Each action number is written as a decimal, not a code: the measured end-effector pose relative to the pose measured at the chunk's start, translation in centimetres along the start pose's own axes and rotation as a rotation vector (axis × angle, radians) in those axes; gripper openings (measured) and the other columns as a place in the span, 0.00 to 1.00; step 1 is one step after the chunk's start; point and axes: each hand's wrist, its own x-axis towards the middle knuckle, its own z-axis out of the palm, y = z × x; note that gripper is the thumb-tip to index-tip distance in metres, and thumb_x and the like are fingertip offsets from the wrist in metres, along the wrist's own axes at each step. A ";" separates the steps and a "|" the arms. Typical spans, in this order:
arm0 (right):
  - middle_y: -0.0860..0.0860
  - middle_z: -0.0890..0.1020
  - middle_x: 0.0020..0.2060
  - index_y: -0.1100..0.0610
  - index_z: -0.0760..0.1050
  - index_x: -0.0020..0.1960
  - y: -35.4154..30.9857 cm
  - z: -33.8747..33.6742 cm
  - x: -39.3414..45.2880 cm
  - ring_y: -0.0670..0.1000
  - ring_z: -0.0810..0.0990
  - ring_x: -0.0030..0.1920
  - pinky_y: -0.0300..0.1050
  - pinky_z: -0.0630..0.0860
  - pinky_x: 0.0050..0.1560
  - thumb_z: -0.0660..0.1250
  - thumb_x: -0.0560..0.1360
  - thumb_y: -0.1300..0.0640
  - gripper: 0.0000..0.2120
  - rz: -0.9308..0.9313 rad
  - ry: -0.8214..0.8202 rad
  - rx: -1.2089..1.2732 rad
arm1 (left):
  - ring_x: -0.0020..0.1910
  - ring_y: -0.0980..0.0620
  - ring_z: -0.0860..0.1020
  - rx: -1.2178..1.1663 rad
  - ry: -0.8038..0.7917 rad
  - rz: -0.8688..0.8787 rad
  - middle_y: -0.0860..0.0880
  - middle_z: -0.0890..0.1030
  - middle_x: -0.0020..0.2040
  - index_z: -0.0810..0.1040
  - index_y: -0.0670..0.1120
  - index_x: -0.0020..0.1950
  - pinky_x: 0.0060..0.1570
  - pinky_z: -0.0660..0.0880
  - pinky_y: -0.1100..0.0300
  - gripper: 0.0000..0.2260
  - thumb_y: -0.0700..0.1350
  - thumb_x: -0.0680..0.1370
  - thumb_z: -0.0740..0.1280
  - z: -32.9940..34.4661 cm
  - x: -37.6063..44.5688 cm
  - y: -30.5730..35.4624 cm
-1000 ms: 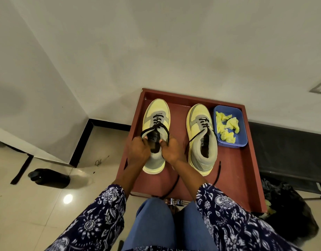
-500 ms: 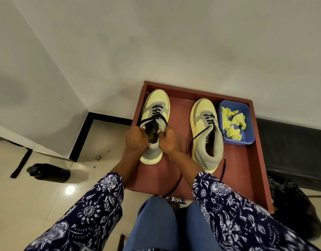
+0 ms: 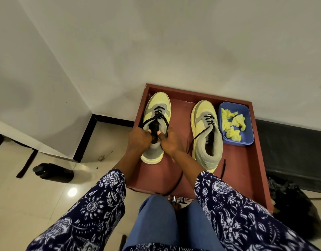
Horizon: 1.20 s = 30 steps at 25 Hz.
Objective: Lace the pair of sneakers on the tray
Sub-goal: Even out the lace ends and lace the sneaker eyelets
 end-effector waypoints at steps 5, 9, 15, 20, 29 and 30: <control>0.57 0.73 0.65 0.59 0.61 0.70 -0.2 -1.2 -1.3 0.60 0.72 0.65 0.50 0.69 0.62 0.55 0.80 0.49 0.23 0.031 -0.035 0.002 | 0.52 0.38 0.76 -0.009 0.016 0.018 0.35 0.79 0.51 0.75 0.33 0.51 0.47 0.68 0.57 0.16 0.46 0.80 0.56 0.0 -1.0 -0.4; 0.55 0.68 0.70 0.59 0.56 0.74 0.1 -2.1 -2.2 0.56 0.66 0.70 0.45 0.64 0.66 0.55 0.80 0.51 0.25 0.049 -0.077 -0.016 | 0.59 0.38 0.72 0.041 0.005 -0.013 0.34 0.76 0.57 0.74 0.33 0.57 0.58 0.67 0.51 0.19 0.47 0.82 0.52 0.3 -1.7 -1.3; 0.54 0.69 0.70 0.57 0.62 0.72 0.9 -3.1 -3.3 0.55 0.69 0.69 0.46 0.65 0.67 0.56 0.79 0.51 0.23 0.050 -0.061 -0.016 | 0.58 0.37 0.74 -0.012 0.016 -0.066 0.36 0.76 0.58 0.71 0.35 0.61 0.61 0.70 0.47 0.20 0.49 0.81 0.51 0.0 -2.7 -1.8; 0.55 0.74 0.65 0.59 0.67 0.69 1.3 -4.6 -4.0 0.54 0.72 0.65 0.46 0.67 0.65 0.59 0.79 0.52 0.21 0.061 0.005 0.003 | 0.56 0.39 0.74 -0.091 0.172 -0.011 0.36 0.75 0.57 0.71 0.35 0.59 0.52 0.70 0.54 0.15 0.44 0.80 0.56 -0.3 -3.9 -0.1; 0.54 0.78 0.58 0.59 0.72 0.63 1.5 -8.0 -4.7 0.54 0.76 0.60 0.49 0.70 0.64 0.62 0.77 0.54 0.17 0.028 0.147 0.124 | 0.49 0.40 0.76 -0.165 0.173 0.202 0.37 0.78 0.48 0.75 0.36 0.50 0.49 0.72 0.54 0.11 0.43 0.78 0.59 2.3 -5.7 5.1; 0.55 0.78 0.58 0.60 0.72 0.63 1.5 -8.5 -4.8 0.54 0.75 0.60 0.46 0.69 0.62 0.62 0.77 0.55 0.16 0.020 0.157 0.126 | 0.49 0.40 0.76 -0.174 0.157 0.209 0.37 0.79 0.49 0.75 0.36 0.51 0.50 0.72 0.52 0.11 0.42 0.78 0.59 2.7 -6.0 5.8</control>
